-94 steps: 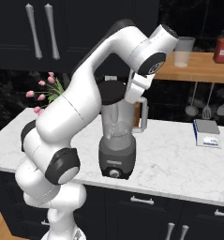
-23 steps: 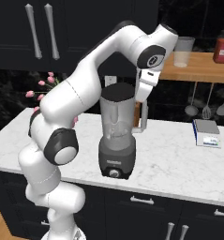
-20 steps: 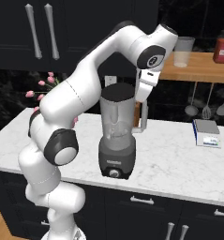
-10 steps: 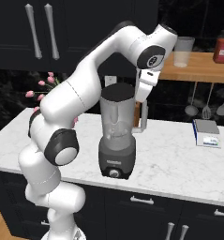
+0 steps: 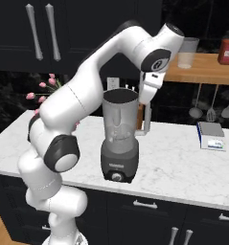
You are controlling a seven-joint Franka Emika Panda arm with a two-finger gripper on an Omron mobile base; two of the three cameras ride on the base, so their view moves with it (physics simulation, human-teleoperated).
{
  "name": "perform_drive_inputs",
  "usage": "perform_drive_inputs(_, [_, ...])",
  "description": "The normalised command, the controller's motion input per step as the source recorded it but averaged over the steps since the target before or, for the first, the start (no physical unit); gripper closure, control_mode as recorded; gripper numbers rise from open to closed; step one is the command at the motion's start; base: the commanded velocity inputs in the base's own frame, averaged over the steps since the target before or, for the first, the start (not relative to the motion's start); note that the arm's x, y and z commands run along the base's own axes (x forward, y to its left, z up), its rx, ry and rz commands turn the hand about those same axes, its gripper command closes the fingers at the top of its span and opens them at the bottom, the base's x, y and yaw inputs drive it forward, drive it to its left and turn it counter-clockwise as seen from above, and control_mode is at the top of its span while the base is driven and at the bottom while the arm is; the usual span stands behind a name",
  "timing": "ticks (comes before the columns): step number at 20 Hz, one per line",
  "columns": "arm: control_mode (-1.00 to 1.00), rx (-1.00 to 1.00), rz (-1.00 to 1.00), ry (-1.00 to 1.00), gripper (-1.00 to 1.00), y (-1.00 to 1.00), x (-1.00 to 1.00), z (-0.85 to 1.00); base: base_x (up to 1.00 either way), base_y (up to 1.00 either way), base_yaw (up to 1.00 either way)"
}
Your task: Close the lid blender by securely placing the lid on top.
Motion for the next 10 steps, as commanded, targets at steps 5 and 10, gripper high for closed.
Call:
perform_drive_inputs(5, [-1.00, -0.03, 0.00, -0.27, -1.00, 0.03, -0.45, 0.13, 0.00, 0.00, 0.00])
perform_drive_inputs(10, [-1.00, -0.19, 0.02, -0.47, -1.00, 0.67, -1.00, -0.27, 0.00, 0.00, 0.00])
